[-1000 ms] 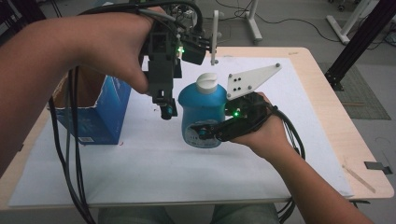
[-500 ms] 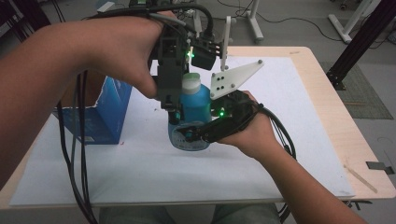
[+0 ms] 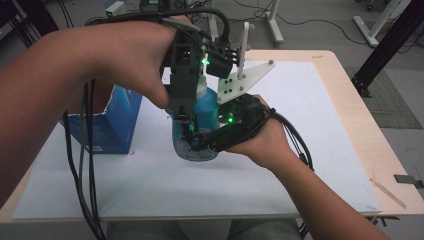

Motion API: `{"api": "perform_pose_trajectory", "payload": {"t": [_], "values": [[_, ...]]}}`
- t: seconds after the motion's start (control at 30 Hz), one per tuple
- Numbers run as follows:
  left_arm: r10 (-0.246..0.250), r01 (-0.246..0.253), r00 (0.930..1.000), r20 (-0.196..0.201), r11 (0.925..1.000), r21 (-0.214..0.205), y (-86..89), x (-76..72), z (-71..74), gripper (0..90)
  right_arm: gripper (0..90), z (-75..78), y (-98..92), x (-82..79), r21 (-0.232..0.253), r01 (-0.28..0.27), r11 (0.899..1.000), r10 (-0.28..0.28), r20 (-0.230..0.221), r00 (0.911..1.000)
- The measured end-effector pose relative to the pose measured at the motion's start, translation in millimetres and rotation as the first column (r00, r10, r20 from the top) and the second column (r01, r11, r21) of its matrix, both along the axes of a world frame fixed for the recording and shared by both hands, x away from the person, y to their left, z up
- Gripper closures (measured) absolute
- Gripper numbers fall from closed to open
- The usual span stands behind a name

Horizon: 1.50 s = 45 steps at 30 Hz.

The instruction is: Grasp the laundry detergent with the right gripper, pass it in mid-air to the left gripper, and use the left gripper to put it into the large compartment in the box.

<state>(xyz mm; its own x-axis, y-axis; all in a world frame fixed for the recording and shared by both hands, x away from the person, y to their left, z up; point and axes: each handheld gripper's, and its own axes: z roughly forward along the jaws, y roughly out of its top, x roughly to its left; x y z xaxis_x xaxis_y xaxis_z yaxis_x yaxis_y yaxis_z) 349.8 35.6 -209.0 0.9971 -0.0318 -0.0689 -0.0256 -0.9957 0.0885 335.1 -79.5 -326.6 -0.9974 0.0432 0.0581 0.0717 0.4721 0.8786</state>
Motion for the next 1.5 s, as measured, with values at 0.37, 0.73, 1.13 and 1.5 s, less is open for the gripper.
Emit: {"api": "perform_pose_trajectory", "payload": {"t": [0.37,0.73,1.13,1.5], "values": [[-0.017,0.016,0.9998,0.012,0.9998,0.014,-2.3,-0.9,-2.1,4.6,45.6,0.6,0.5,1.7,0.002,-0.002,1.000,0.002,0.001,1.0000],[-0.014,0.014,0.9999,0.007,0.9999,0.006,-1.0,-1.0,-0.1,9.7,45.6,0.0,1.3,1.7,0.002,0.000,1.000,0.000,-0.002,1.0000],[-0.016,0.016,0.9999,0.006,0.9996,0.022,-1.4,-1.4,-0.4,18.3,45.8,0.7,1.6,1.2,0.010,0.003,1.000,-0.003,0.000,1.0000],[-0.009,0.009,0.9999,0.007,0.9993,0.037,-1.5,-1.1,-0.1,22.4,46.0,0.8,1.7,1.0,0.017,0.004,1.000,-0.004,0.002,1.0000]]}}
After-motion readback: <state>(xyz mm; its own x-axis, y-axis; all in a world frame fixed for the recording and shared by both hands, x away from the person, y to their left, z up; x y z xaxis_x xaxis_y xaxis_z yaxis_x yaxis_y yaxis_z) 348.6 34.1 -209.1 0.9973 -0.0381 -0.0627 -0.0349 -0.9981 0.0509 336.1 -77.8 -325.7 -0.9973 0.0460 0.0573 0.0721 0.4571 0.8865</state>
